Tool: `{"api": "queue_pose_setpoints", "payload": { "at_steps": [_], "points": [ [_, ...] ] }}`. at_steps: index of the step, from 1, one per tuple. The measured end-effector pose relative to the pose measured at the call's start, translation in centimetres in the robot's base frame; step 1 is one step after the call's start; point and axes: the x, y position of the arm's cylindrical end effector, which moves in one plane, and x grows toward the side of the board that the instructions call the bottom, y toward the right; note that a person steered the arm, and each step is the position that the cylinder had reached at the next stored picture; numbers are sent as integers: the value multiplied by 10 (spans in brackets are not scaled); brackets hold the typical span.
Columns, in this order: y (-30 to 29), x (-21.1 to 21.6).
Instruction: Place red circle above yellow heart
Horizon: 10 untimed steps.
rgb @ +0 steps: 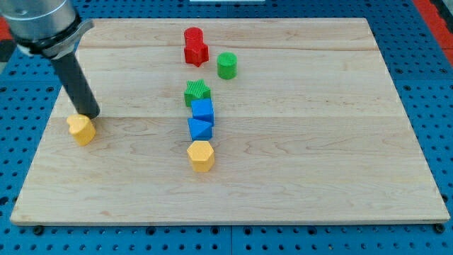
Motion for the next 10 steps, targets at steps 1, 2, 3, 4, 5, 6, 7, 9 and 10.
{"api": "queue_pose_setpoints", "payload": {
  "at_steps": [1, 2, 3, 4, 5, 6, 7, 9, 10],
  "points": [
    [0, 26],
    [-1, 62],
    [4, 94],
    [26, 31],
    [41, -47],
    [41, -76],
    [41, -76],
    [88, -146],
    [75, -187]
  ]
}}
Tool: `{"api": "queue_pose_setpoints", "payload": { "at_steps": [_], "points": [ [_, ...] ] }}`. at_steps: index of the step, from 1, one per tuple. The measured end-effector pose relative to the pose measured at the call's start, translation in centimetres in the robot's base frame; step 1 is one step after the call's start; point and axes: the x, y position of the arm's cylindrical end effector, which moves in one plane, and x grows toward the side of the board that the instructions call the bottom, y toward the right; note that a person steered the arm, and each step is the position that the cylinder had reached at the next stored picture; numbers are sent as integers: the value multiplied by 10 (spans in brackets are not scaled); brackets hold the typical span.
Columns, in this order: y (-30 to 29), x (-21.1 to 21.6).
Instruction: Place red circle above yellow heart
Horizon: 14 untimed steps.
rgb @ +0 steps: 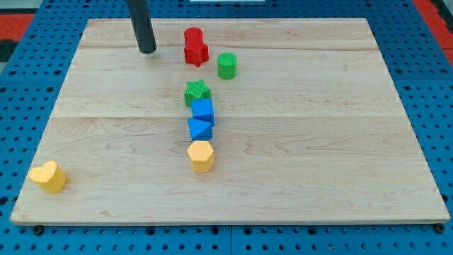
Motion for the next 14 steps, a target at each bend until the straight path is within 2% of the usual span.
{"api": "queue_pose_setpoints", "payload": {
  "at_steps": [1, 2, 3, 4, 6, 8, 11, 12, 14],
  "points": [
    [53, -54],
    [112, -63],
    [107, -40],
    [74, -24],
    [48, -8],
    [63, -6],
    [63, 46],
    [48, 74],
    [-19, 113]
  ]
}}
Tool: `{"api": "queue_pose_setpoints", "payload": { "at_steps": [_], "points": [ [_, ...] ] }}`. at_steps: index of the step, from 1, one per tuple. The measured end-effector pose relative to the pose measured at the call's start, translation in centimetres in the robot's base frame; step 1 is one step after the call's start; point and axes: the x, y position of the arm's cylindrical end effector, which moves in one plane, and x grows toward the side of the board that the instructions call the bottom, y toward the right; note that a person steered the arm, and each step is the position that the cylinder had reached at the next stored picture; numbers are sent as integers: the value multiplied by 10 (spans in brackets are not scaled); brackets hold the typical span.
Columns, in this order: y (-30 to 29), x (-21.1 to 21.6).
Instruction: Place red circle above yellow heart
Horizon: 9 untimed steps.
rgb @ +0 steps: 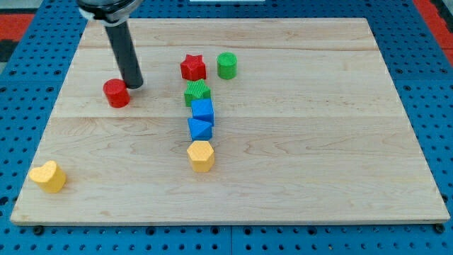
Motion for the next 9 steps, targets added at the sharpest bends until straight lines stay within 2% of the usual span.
{"api": "queue_pose_setpoints", "payload": {
  "at_steps": [2, 4, 7, 9],
  "points": [
    [-29, -4],
    [-44, 50],
    [-45, 53],
    [-9, 40]
  ]
}}
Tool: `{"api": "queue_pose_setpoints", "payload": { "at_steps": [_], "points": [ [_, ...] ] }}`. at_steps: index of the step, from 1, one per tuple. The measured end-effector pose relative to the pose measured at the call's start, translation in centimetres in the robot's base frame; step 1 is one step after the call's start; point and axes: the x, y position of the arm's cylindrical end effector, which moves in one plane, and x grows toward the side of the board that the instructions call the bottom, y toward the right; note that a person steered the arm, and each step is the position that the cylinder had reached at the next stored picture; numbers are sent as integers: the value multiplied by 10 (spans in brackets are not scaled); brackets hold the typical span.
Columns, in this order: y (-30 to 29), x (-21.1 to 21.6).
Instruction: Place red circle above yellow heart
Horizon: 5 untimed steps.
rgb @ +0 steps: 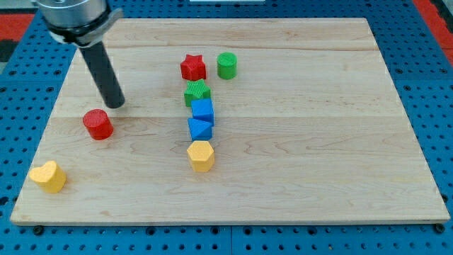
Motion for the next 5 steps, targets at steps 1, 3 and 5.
{"api": "queue_pose_setpoints", "payload": {
  "at_steps": [1, 3, 5],
  "points": [
    [9, 0],
    [1, 25],
    [-69, 46]
  ]
}}
